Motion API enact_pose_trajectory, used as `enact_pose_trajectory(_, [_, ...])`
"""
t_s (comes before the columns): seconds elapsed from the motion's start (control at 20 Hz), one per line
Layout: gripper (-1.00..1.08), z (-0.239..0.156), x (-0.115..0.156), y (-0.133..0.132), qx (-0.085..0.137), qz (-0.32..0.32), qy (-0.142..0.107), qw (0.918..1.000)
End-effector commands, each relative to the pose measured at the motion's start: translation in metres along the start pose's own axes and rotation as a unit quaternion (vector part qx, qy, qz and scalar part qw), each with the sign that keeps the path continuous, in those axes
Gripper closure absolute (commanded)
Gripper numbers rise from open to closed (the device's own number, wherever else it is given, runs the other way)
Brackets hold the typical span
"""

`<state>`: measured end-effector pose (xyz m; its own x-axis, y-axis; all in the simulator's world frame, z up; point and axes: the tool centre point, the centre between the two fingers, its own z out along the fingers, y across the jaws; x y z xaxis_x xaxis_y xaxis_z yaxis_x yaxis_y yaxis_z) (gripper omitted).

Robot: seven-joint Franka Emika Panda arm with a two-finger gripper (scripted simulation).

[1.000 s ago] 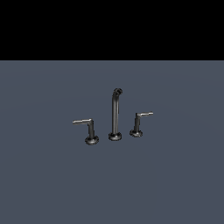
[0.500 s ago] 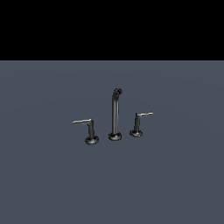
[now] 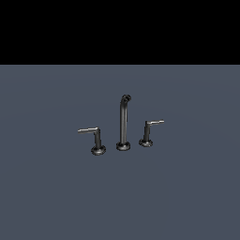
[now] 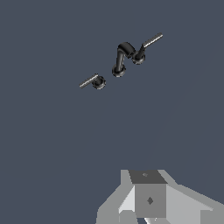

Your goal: Turn on the faucet by rotating a designated handle.

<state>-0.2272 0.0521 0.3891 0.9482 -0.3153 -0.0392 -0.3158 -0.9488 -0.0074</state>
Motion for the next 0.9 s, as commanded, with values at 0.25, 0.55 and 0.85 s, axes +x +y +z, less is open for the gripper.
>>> enact_pose_trajectory(0.25, [1.08,0.047,0.015,-0.031,0.002,0.084,0.003,0.9965])
enact_pose_trajectory(0.55, [1.08,0.084,0.031,-0.054,0.004,0.148,0.005,0.9889])
enact_pose_trajectory(0.85, [1.08,0.119,0.049,-0.074,0.006,0.21,0.007,0.9777])
